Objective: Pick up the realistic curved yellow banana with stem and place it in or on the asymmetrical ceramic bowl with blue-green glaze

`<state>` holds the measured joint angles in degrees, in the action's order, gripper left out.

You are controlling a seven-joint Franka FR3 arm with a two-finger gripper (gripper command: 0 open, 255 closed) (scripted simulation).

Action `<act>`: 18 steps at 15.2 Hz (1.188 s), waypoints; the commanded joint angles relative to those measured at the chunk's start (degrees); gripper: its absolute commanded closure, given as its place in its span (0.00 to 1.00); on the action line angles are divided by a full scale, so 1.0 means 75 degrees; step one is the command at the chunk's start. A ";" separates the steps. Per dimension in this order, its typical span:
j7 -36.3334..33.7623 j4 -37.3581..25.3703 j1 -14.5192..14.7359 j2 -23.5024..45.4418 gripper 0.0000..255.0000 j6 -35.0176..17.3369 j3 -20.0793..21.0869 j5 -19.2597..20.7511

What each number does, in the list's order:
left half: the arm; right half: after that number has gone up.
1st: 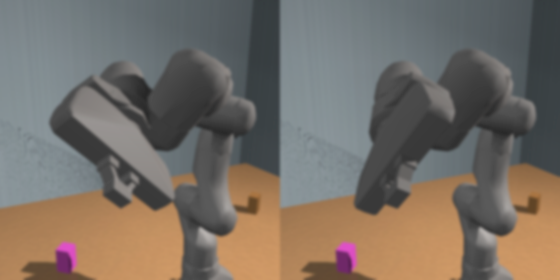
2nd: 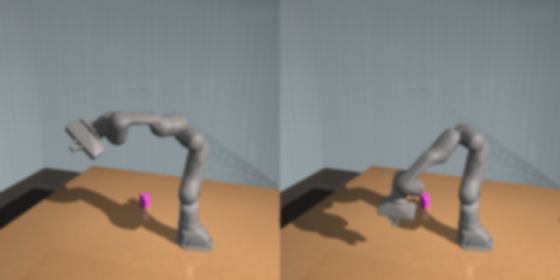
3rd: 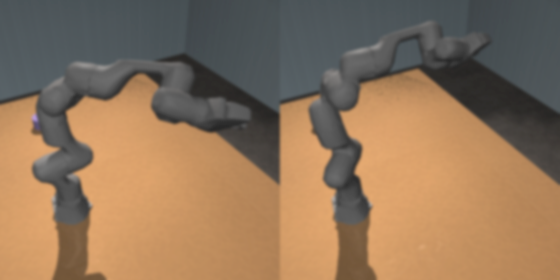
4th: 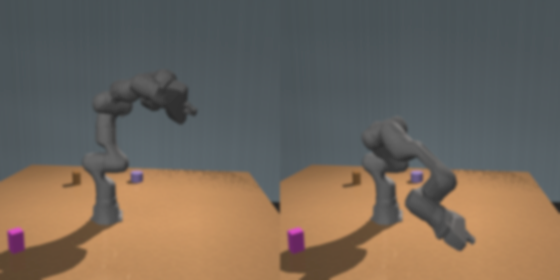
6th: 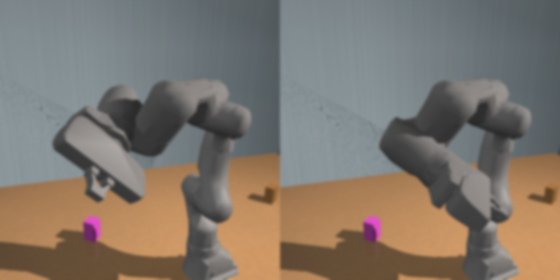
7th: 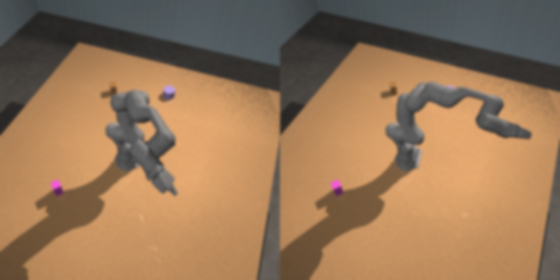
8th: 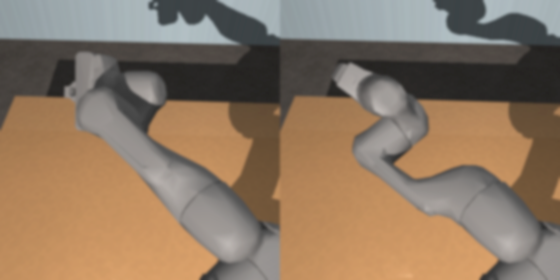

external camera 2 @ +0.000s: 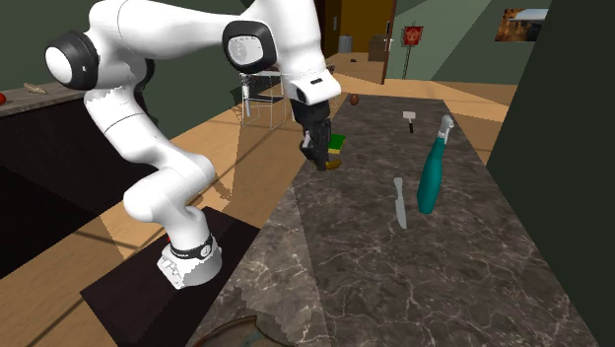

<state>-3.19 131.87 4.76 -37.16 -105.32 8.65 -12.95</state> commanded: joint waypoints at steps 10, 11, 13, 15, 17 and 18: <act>0.1244 -0.0546 -0.0419 0.0340 1.00 0.0431 -0.1132 0.0481; 0.1426 -0.0601 -0.0474 0.0414 1.00 0.0441 -0.1285 0.0539; 0.1788 -0.0737 -0.0582 0.0587 1.00 0.0459 -0.1588 0.0647; 0.2151 -0.0907 -0.0683 0.0791 1.00 0.0478 -0.1888 0.0742; 0.2514 -0.1112 -0.0781 0.1026 1.00 0.0498 -0.2183 0.0819; 0.2696 -0.1227 -0.0826 0.1154 1.00 0.0510 -0.2330 0.0851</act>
<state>15.55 123.57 -1.10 -29.59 -101.51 -7.70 -6.82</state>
